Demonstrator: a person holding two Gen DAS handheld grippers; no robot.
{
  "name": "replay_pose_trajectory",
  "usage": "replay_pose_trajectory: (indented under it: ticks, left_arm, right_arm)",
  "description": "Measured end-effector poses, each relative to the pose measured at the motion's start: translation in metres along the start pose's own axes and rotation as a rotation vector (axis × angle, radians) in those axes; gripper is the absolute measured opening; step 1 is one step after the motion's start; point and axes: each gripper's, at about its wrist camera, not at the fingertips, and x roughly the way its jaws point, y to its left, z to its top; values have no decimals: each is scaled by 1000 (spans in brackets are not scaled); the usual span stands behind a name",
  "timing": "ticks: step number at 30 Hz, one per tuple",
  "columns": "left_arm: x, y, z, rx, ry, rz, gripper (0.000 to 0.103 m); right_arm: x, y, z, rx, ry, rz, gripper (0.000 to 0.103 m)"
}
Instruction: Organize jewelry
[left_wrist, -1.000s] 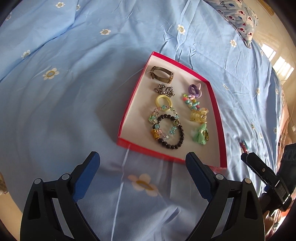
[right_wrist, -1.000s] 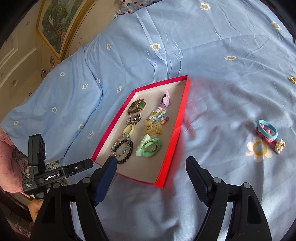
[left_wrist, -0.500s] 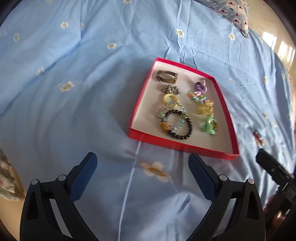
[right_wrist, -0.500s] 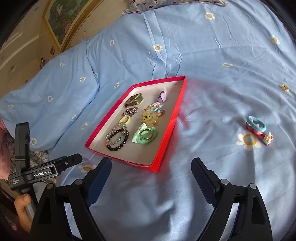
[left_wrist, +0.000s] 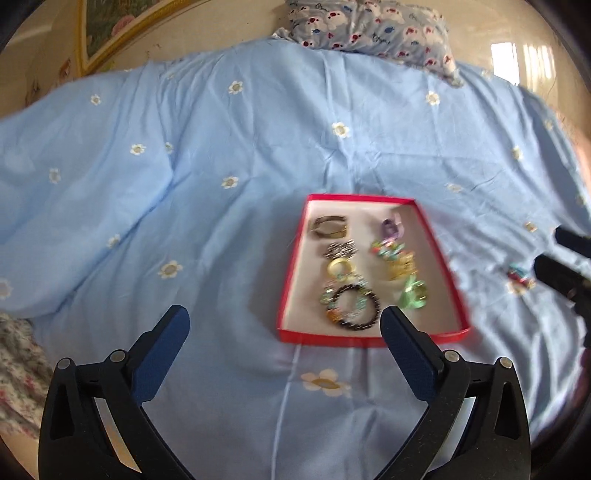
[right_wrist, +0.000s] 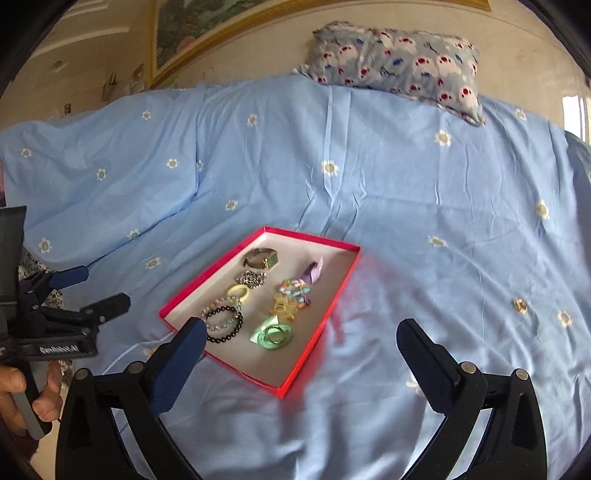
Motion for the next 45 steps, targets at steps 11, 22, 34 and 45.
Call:
replay_pose_trajectory:
  ticks: [11, 22, 34, 45]
  left_arm:
    - [29, 3, -25, -57, 29, 19, 103]
    - [27, 0, -28, -51, 49, 5, 103]
    - [8, -15, -15, -15, 19, -32, 103]
    - [8, -15, -16, -18, 27, -33, 103]
  right_arm:
    - [39, 10, -38, 85, 51, 1, 103]
    - [49, 19, -49, 52, 83, -9, 103]
    - [46, 18, -34, 39, 80, -14, 103]
    - [49, 16, -35, 46, 84, -17, 103]
